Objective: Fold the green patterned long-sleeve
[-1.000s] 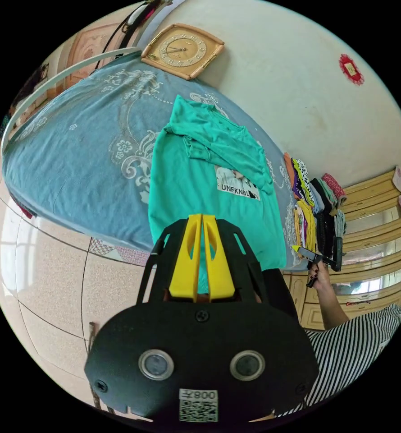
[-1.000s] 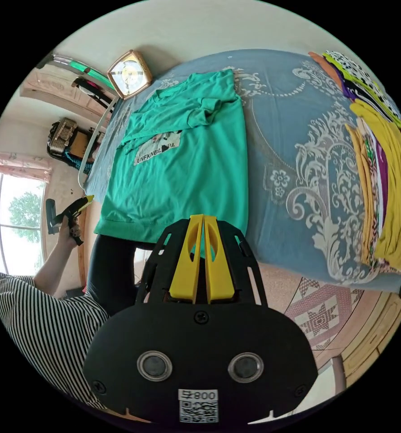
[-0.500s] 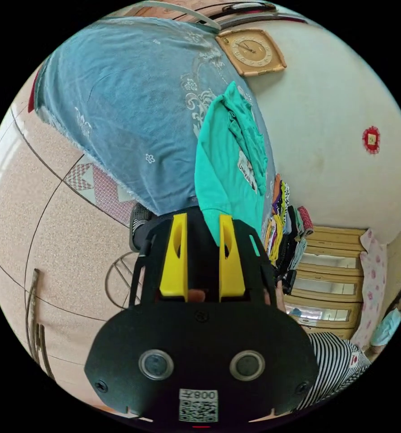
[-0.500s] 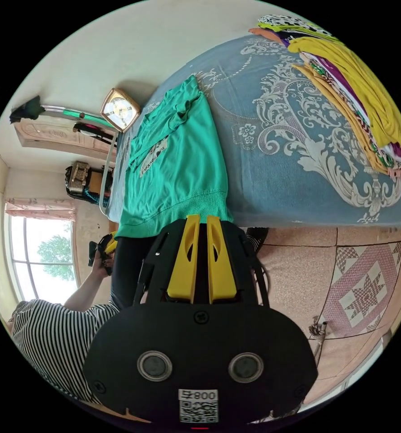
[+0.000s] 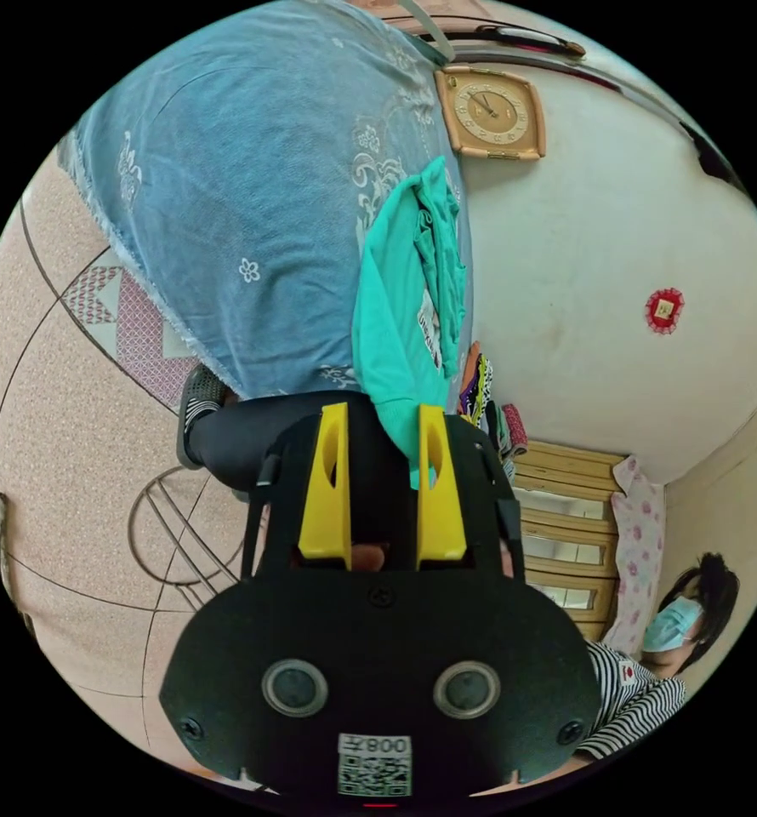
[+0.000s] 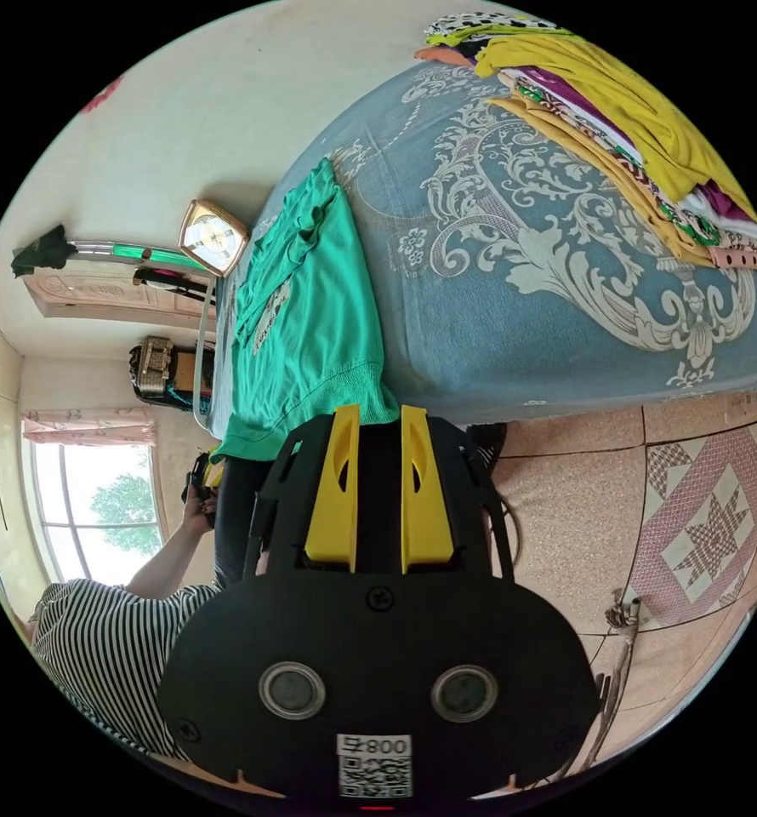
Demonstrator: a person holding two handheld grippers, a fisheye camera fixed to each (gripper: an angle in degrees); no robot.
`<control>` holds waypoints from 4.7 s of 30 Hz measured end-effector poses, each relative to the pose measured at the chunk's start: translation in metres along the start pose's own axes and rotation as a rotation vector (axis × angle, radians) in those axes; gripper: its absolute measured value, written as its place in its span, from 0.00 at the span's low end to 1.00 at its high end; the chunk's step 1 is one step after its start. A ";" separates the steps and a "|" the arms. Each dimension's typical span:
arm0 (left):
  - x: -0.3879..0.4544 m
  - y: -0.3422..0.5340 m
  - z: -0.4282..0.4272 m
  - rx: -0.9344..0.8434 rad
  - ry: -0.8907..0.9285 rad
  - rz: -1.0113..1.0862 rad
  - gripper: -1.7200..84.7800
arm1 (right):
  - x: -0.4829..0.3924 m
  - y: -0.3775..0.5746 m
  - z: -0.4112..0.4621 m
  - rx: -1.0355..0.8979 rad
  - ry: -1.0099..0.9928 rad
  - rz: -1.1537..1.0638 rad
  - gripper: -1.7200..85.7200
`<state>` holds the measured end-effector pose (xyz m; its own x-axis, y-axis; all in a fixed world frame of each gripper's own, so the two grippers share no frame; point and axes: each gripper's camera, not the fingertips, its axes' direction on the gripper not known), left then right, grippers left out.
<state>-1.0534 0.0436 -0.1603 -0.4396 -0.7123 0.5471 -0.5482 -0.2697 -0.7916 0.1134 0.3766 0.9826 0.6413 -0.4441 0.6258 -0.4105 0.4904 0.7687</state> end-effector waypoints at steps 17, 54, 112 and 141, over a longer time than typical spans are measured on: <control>0.105 -0.002 -0.086 -0.024 -0.027 0.016 0.05 | -0.017 0.013 -0.009 -0.101 0.002 -0.001 0.05; 0.261 0.094 -0.328 0.048 0.369 0.240 0.04 | -0.091 0.162 -0.215 0.034 -0.392 -0.295 0.03; 0.040 -0.251 -0.003 0.070 0.362 0.274 0.04 | -0.068 -0.286 -0.091 0.077 -0.423 -0.210 0.03; -0.255 -0.379 0.333 0.097 0.169 0.158 0.10 | 0.027 -0.550 0.116 0.019 -0.431 0.067 0.06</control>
<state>-0.4968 0.1118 -0.0906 -0.6319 -0.6342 0.4455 -0.3957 -0.2303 -0.8890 0.2808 0.0079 0.5924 0.2851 -0.6863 0.6691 -0.4563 0.5167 0.7245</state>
